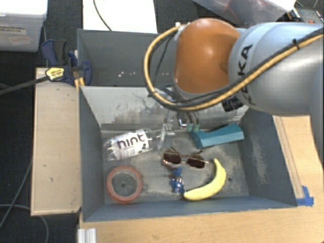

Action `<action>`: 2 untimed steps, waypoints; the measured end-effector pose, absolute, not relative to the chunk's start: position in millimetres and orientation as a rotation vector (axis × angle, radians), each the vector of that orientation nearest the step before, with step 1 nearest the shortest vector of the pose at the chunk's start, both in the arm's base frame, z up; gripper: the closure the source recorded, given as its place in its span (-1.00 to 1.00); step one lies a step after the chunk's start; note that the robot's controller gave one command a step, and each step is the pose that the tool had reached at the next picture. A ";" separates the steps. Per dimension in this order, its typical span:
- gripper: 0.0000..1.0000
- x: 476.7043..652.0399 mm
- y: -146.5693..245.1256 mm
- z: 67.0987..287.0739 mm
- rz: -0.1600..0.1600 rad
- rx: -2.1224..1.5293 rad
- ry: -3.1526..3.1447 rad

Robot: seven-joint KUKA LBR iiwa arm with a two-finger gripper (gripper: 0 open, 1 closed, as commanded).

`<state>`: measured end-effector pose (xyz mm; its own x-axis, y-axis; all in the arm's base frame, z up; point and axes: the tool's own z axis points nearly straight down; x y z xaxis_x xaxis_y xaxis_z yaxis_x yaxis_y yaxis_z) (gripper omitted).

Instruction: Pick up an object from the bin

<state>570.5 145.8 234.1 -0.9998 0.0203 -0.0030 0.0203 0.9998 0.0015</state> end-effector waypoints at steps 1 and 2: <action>-1.00 570.5 145.8 234.1 0.002 0.032 3.138; -1.00 570.3 138.3 181.5 0.002 -0.209 3.133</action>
Offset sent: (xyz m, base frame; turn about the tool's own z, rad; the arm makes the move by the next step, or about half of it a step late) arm -0.0002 -0.0070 -0.0511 -0.1538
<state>570.3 138.3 181.5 -0.9912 -0.1327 -0.0016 -0.1327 0.9912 0.0009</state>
